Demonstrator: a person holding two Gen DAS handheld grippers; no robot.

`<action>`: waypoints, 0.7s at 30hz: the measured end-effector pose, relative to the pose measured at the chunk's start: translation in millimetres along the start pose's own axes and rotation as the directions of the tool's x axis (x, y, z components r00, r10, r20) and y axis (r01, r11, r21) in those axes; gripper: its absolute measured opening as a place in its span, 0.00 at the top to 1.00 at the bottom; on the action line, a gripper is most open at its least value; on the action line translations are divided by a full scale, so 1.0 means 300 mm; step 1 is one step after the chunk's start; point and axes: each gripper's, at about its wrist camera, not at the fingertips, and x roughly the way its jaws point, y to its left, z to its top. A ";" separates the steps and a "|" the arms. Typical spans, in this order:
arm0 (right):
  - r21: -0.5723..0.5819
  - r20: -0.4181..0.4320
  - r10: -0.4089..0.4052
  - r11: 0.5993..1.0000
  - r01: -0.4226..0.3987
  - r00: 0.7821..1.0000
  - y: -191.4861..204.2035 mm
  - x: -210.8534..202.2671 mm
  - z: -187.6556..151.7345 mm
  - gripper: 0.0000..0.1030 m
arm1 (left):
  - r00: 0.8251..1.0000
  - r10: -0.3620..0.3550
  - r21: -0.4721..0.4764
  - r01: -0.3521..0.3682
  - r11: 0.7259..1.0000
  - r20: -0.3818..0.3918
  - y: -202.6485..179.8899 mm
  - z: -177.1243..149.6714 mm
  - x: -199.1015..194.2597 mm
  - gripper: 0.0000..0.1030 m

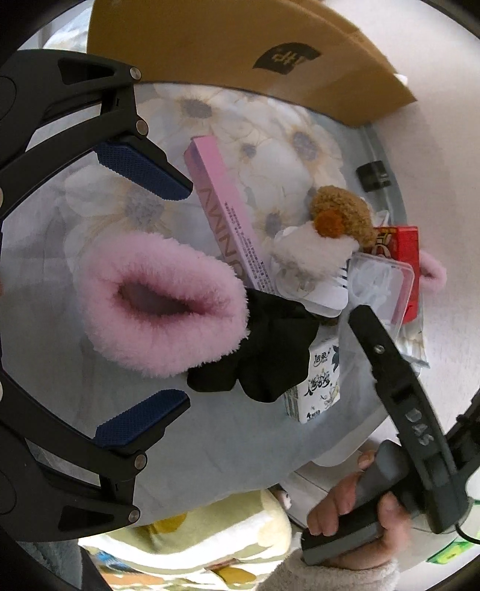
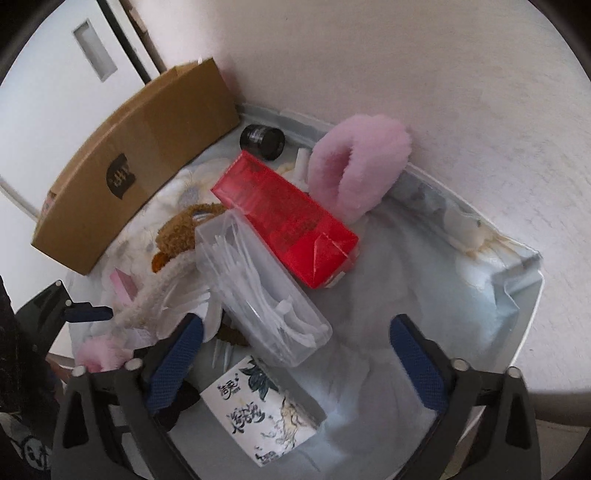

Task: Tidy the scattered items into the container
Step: 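Grasp the clear plastic box with the right gripper while the left grasps the pink scrunchie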

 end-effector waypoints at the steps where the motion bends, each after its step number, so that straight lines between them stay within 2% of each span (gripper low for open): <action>1: -0.006 -0.003 -0.003 1.000 0.003 1.000 0.001 0.008 0.000 0.17 | 1.000 -0.008 -0.009 0.008 1.000 -0.003 0.002 0.002 0.002 0.01; 8: -0.034 0.011 0.045 0.998 -0.045 0.999 0.005 0.002 0.010 0.52 | 1.000 -0.023 -0.039 0.022 0.999 -0.014 0.007 0.005 -0.009 0.03; 10: -0.052 0.017 0.046 0.998 -0.045 0.999 0.010 -0.010 0.007 0.58 | 0.999 -0.046 -0.054 0.045 0.998 -0.019 0.011 0.001 -0.016 0.13; 12: -0.061 0.023 0.058 0.997 -0.057 0.998 0.013 -0.026 0.000 0.65 | 0.997 -0.065 -0.064 0.063 0.996 -0.031 0.019 -0.004 -0.017 0.35; 13: -0.063 0.031 0.063 0.996 -0.061 0.997 0.013 -0.038 -0.006 0.68 | 0.997 -0.069 -0.066 0.066 0.996 -0.038 0.020 -0.009 -0.018 0.39; 15: -0.070 0.051 0.060 0.996 -0.056 0.997 0.015 -0.058 -0.021 0.71 | 0.996 -0.075 -0.066 0.072 0.995 -0.042 0.017 -0.011 -0.016 0.55; 16: -0.071 0.054 0.059 0.996 -0.055 0.997 0.015 -0.065 -0.030 0.73 | 0.997 -0.070 -0.064 0.068 0.996 -0.041 0.009 -0.028 -0.009 0.56; 18: -0.070 0.056 0.051 0.996 -0.047 0.997 0.006 -0.052 -0.040 0.74 | 0.997 -0.069 -0.057 0.067 0.996 -0.042 0.006 -0.027 -0.009 0.66; 21: -0.070 0.078 0.031 0.997 -0.026 0.996 0.021 -0.067 -0.049 0.77 | 0.997 -0.063 -0.048 0.061 0.997 -0.048 0.001 -0.021 -0.011 0.72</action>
